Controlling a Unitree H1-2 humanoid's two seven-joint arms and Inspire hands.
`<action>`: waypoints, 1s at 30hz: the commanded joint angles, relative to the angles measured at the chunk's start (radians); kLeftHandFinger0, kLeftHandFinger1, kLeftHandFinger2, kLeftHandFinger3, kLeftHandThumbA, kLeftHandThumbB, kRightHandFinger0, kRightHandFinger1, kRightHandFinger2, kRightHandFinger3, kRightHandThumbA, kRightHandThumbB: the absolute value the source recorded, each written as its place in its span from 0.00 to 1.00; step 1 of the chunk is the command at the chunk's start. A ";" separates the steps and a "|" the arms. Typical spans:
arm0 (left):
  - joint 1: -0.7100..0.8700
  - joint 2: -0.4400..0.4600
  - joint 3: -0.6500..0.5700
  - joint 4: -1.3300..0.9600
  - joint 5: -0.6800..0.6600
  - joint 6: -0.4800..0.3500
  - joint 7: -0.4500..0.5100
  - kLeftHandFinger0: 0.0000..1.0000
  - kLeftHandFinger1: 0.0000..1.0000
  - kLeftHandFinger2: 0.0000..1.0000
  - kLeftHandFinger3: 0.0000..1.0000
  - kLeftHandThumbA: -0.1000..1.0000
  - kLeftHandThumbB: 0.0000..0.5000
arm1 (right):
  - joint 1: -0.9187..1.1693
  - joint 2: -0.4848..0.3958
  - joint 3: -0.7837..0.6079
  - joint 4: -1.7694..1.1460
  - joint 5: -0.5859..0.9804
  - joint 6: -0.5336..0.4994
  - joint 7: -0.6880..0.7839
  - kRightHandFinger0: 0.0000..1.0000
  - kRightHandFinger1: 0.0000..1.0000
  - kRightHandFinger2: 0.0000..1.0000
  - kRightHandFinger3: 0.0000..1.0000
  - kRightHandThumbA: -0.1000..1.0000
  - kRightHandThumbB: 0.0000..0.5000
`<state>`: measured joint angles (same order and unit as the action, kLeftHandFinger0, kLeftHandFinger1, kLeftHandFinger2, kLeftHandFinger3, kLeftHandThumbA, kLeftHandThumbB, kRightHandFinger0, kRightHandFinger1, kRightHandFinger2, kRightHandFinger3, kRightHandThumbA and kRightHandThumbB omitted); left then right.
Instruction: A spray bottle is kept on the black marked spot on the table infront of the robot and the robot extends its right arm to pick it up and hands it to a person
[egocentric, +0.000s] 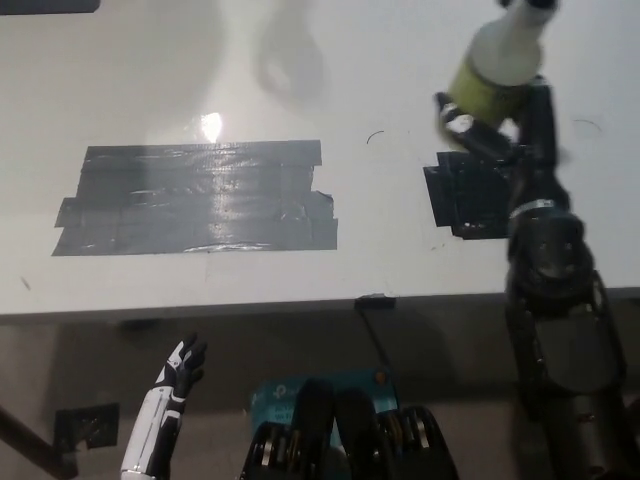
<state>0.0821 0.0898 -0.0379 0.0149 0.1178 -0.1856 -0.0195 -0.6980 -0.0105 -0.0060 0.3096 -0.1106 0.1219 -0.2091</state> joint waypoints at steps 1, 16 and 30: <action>-0.006 0.014 -0.006 -0.007 0.020 -0.014 -0.003 1.00 1.00 1.00 1.00 1.00 0.65 | -0.110 0.030 0.050 0.001 -0.011 0.044 0.057 0.03 0.43 0.74 0.69 0.00 0.36; -0.002 0.020 -0.022 -0.014 0.040 -0.004 -0.006 1.00 1.00 1.00 1.00 1.00 0.67 | -0.212 0.090 0.080 0.362 -0.004 0.021 0.075 0.02 0.48 0.85 0.82 0.00 0.29; -0.012 0.028 -0.038 -0.022 0.051 0.011 -0.011 1.00 1.00 1.00 1.00 1.00 0.64 | -0.212 0.091 0.048 0.433 0.025 -0.003 0.074 0.05 0.51 0.84 0.82 0.02 0.31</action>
<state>0.0772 0.1033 -0.0682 0.0137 0.1507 -0.1725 -0.0201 -0.8284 0.0696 0.0560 0.7364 -0.1040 0.1779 -0.1377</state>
